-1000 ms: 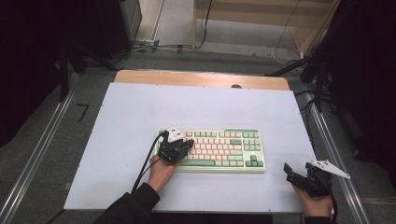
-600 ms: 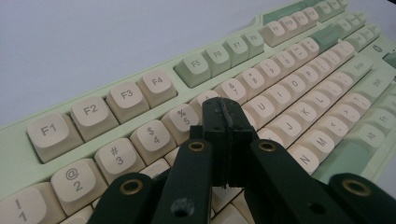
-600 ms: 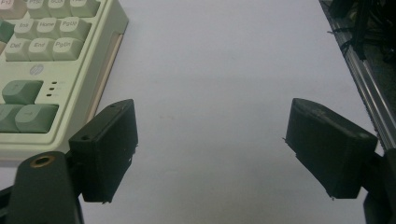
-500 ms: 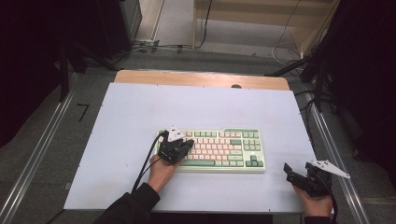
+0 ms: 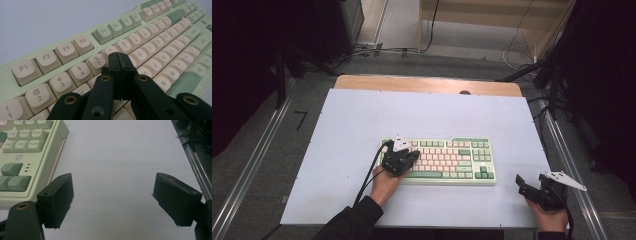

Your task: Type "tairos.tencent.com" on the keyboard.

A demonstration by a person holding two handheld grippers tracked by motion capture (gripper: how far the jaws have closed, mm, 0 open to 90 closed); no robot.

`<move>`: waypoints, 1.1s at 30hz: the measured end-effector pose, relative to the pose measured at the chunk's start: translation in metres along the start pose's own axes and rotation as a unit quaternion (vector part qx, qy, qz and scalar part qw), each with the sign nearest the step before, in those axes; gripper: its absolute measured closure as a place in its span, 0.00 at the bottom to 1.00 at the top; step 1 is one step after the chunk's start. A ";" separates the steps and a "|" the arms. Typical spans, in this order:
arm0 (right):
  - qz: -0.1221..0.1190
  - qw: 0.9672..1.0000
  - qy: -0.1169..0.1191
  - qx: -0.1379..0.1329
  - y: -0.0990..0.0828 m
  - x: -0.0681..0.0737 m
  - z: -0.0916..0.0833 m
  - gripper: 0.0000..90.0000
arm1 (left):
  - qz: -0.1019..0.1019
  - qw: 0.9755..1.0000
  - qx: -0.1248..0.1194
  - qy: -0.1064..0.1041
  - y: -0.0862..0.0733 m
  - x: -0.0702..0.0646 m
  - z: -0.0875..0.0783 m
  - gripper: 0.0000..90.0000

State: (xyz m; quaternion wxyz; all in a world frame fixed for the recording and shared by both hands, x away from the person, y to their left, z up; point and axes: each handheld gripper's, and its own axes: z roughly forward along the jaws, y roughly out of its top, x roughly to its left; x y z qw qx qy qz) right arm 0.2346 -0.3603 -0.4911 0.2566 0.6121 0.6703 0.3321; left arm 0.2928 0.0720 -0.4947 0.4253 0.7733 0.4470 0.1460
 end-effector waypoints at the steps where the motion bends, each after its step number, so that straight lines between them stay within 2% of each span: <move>1: 0.000 1.000 0.000 0.000 0.000 0.000 0.000 0.17 | -0.001 1.000 -0.001 -0.001 0.000 0.000 -0.001 1.00; 4: 0.001 1.000 0.000 -0.001 0.000 0.000 0.000 0.17 | -0.006 1.000 -0.019 -0.005 0.002 0.000 -0.006 1.00; 14: -0.002 1.000 0.005 -0.001 0.004 0.002 0.004 0.17 | -0.014 0.999 -0.034 -0.004 0.001 0.005 -0.020 1.00; 24: -0.019 1.000 0.022 -0.001 0.013 0.014 0.015 0.17 | -0.031 0.999 -0.041 0.018 -0.008 0.019 -0.039 1.00; 33: -0.038 0.998 0.042 0.000 0.023 0.028 0.027 0.17 | -0.052 0.997 -0.044 0.041 -0.019 0.031 -0.055 1.00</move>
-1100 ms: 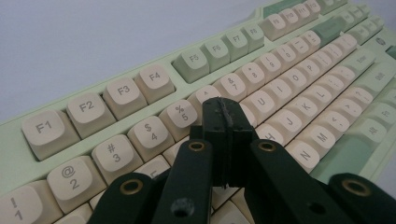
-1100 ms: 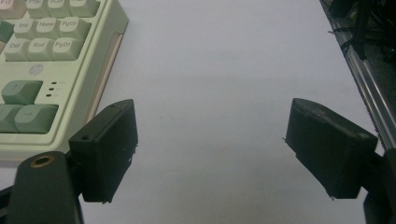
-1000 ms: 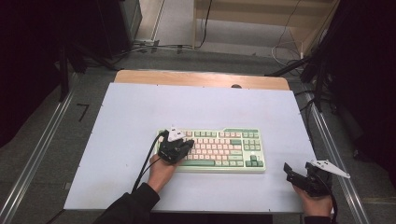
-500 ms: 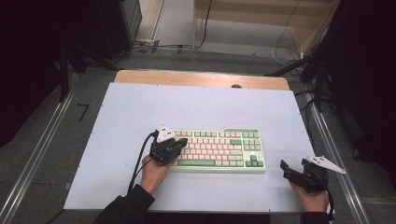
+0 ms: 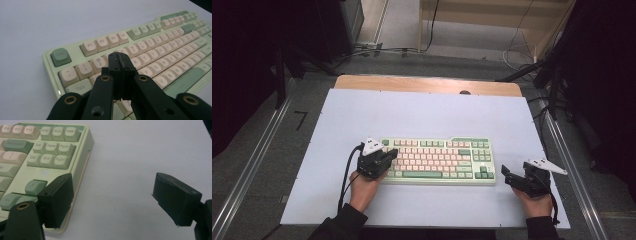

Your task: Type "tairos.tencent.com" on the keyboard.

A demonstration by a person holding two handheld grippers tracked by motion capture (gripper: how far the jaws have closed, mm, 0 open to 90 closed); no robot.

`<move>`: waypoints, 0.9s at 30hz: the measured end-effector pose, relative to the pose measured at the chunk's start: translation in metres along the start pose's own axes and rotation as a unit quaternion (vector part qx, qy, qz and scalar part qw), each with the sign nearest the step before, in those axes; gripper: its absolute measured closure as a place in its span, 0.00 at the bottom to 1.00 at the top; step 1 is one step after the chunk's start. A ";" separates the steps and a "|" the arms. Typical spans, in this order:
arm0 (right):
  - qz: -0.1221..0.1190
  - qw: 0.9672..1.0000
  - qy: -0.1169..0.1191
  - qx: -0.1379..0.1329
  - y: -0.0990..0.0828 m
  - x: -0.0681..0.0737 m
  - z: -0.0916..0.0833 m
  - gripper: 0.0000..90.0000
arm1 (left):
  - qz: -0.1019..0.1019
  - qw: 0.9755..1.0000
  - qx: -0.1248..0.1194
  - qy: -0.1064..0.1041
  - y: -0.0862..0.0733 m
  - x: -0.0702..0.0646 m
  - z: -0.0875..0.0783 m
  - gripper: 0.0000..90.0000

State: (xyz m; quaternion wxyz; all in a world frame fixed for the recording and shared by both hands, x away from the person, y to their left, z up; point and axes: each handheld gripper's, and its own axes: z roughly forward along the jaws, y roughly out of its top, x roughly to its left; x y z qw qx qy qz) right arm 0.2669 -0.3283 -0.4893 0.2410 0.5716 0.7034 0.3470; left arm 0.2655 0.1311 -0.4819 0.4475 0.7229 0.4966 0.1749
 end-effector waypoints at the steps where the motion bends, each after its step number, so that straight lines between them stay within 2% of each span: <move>1: -0.004 1.000 0.004 0.001 0.002 0.002 0.003 0.17 | -0.001 1.000 0.000 0.001 -0.001 0.001 -0.001 1.00; 4: -0.007 1.000 0.007 0.001 0.004 0.005 0.005 0.17 | -0.002 1.000 0.002 0.002 -0.004 0.002 -0.004 0.99; 5: -0.011 1.000 0.011 0.000 0.006 0.007 0.007 0.17 | -0.004 1.000 0.002 0.000 -0.006 0.003 -0.004 0.88; 12: -0.016 1.000 0.015 0.002 0.008 0.010 0.010 0.17 | -0.002 1.000 0.004 0.004 -0.008 0.003 -0.005 0.82; 16: -0.015 1.000 0.014 0.001 0.008 0.009 0.009 0.17 | -0.002 1.000 0.007 0.005 -0.008 0.003 -0.004 0.83; 21: -0.012 1.000 0.011 0.001 0.006 0.007 0.008 0.17 | 0.012 1.000 0.018 0.005 -0.007 0.001 -0.003 1.00; 27: -0.012 1.000 0.009 0.002 0.006 0.007 0.007 0.17 | 0.015 0.999 0.032 0.004 -0.008 0.000 0.001 1.00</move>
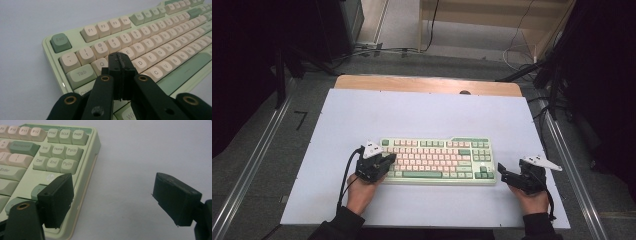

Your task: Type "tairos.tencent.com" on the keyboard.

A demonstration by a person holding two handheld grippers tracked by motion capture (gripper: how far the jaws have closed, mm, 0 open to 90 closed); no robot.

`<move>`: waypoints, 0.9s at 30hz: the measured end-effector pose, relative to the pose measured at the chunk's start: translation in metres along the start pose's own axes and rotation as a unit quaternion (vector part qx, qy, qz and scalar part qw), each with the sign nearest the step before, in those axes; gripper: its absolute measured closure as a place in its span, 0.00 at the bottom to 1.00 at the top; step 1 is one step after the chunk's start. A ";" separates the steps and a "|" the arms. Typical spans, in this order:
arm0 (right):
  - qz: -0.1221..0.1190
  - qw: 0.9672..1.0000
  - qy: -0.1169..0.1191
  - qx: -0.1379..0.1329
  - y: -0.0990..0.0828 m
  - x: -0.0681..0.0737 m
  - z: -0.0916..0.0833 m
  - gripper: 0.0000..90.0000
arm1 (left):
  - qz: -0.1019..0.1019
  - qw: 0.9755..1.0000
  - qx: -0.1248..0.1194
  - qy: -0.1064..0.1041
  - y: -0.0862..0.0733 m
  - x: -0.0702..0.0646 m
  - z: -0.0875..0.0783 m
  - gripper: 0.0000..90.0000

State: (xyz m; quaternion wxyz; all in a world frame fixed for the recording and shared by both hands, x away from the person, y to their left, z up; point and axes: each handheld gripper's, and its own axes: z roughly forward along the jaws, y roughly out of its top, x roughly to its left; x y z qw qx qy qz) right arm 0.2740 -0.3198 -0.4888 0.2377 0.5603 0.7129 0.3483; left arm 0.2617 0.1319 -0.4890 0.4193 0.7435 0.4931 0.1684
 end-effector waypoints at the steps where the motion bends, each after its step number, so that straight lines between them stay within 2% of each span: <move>1: 0.000 1.000 0.001 0.000 0.000 0.000 0.000 0.17 | 0.000 1.000 0.003 0.000 0.000 0.000 0.001 1.00; 8: -0.001 1.000 0.001 0.000 0.000 0.001 0.001 0.17 | 0.004 1.000 0.016 -0.001 -0.002 0.000 0.006 1.00; 11: -0.001 1.000 0.000 0.001 0.000 0.001 0.000 0.17 | 0.001 1.000 0.013 -0.004 -0.002 0.001 0.005 1.00; 12: 0.000 1.000 0.000 0.001 0.000 0.001 0.000 0.17 | -0.002 1.000 0.006 -0.008 -0.002 0.001 0.004 1.00; 14: 0.001 1.000 0.000 0.000 0.000 0.001 0.000 0.17 | -0.007 1.000 -0.006 -0.016 -0.001 0.001 0.000 0.94; 16: 0.001 1.000 0.000 0.000 0.000 0.000 0.000 0.17 | -0.013 1.000 -0.025 -0.015 -0.001 0.000 -0.003 0.90; 19: 0.001 1.000 0.001 -0.001 0.000 0.000 0.000 0.18 | -0.015 0.999 -0.050 -0.007 -0.001 0.000 -0.008 0.65; 20: 0.000 1.000 0.000 -0.003 0.000 0.000 0.000 0.18 | -0.015 0.998 -0.068 0.007 -0.002 0.000 -0.011 0.61; 21: 0.002 1.000 0.001 -0.004 0.000 0.000 -0.001 0.18 | -0.015 0.998 -0.068 0.007 -0.002 0.000 -0.011 0.55; 22: 0.002 1.000 0.001 -0.004 0.000 0.001 -0.001 0.18 | -0.014 0.997 -0.074 0.021 -0.003 0.001 -0.012 0.49; 23: 0.002 1.000 0.001 -0.004 0.000 0.001 -0.001 0.18 | -0.014 0.996 -0.079 0.034 -0.005 0.001 -0.012 0.49; 24: 0.000 1.000 0.003 -0.007 0.001 0.002 -0.002 0.19 | -0.018 0.996 -0.083 0.041 -0.006 0.002 -0.013 0.43; 27: 0.000 1.000 0.007 -0.011 0.002 0.004 -0.002 0.19 | -0.023 0.994 -0.089 0.062 -0.007 0.005 -0.015 0.37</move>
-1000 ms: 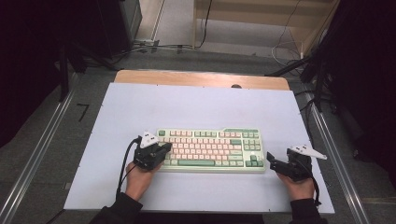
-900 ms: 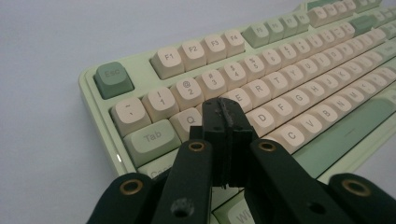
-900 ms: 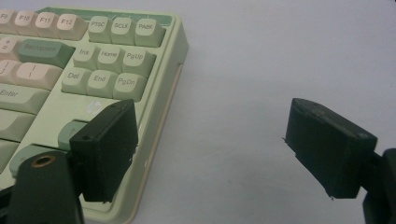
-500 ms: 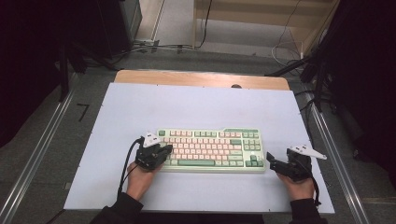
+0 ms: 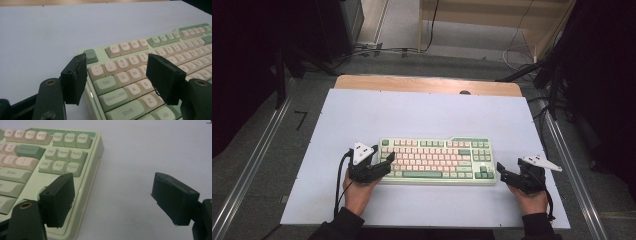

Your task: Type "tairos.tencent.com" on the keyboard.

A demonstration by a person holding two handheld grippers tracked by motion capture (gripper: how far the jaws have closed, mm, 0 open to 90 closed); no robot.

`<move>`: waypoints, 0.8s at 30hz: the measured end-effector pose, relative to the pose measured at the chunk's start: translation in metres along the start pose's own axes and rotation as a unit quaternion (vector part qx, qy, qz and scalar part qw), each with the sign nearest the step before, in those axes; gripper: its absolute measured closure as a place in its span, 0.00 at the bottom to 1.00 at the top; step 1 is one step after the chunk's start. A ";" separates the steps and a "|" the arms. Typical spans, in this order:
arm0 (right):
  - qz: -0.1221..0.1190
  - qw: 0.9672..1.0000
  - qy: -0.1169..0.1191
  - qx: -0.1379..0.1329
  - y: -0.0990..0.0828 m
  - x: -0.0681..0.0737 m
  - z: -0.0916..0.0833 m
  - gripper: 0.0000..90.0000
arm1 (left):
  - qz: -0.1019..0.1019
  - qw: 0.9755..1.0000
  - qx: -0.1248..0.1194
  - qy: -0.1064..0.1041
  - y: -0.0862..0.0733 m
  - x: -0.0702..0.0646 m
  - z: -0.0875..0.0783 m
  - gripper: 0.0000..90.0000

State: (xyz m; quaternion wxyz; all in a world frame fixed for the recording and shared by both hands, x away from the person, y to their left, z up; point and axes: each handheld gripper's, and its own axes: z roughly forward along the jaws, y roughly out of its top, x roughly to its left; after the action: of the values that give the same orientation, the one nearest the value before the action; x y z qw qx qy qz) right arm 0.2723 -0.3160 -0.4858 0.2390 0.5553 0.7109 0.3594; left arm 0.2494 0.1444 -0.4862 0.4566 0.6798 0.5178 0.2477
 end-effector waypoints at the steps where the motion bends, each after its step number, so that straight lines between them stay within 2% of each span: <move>1: -0.001 1.000 0.002 -0.001 0.000 0.001 0.000 0.20 | 0.000 1.000 0.000 0.003 0.000 0.001 0.000 0.38; 3: -0.002 1.000 0.003 -0.002 0.001 0.003 0.000 0.20 | -0.003 1.000 0.006 0.016 -0.002 0.004 0.000 0.37; 7: -0.007 1.000 0.010 -0.004 0.003 0.009 0.002 0.21 | -0.021 1.000 0.008 0.016 -0.004 0.009 -0.001 0.37; 11: -0.012 0.999 0.028 -0.014 0.008 0.020 0.004 0.22 | -0.017 0.999 0.002 0.030 -0.007 0.010 -0.006 0.37; 16: -0.029 0.998 0.058 -0.016 0.017 0.042 0.012 0.24 | -0.017 0.999 -0.001 0.040 -0.011 0.014 -0.014 0.38; 17: -0.038 0.997 0.071 -0.016 0.021 0.053 0.016 0.25 | -0.019 0.999 -0.003 0.044 -0.012 0.015 -0.016 0.37; 18: -0.038 0.997 0.071 -0.016 0.021 0.053 0.016 0.25 | -0.021 0.999 -0.004 0.047 -0.013 0.016 -0.018 0.37; 19: -0.048 0.995 0.082 -0.014 0.024 0.064 0.021 0.25 | -0.023 0.998 -0.004 0.051 -0.014 0.018 -0.020 0.37; 20: -0.048 0.995 0.082 -0.014 0.024 0.064 0.021 0.25 | -0.023 0.998 -0.003 0.054 -0.016 0.019 -0.022 0.37; 22: -0.061 0.994 0.090 -0.013 0.028 0.074 0.026 0.25 | -0.027 0.998 -0.002 0.058 -0.018 0.022 -0.025 0.37; 23: -0.066 0.993 0.101 -0.012 0.031 0.083 0.030 0.27 | -0.028 0.998 -0.003 0.063 -0.019 0.023 -0.027 0.37; 24: -0.066 0.993 0.101 -0.012 0.031 0.083 0.030 0.27 | -0.030 0.997 -0.005 0.068 -0.020 0.024 -0.029 0.37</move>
State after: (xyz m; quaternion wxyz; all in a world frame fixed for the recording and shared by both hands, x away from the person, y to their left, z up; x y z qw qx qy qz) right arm 0.2915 -0.2252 -0.4762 0.1961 0.4647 0.7622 0.4058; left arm 0.2246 0.1784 -0.4939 0.4311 0.6435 0.5661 0.2822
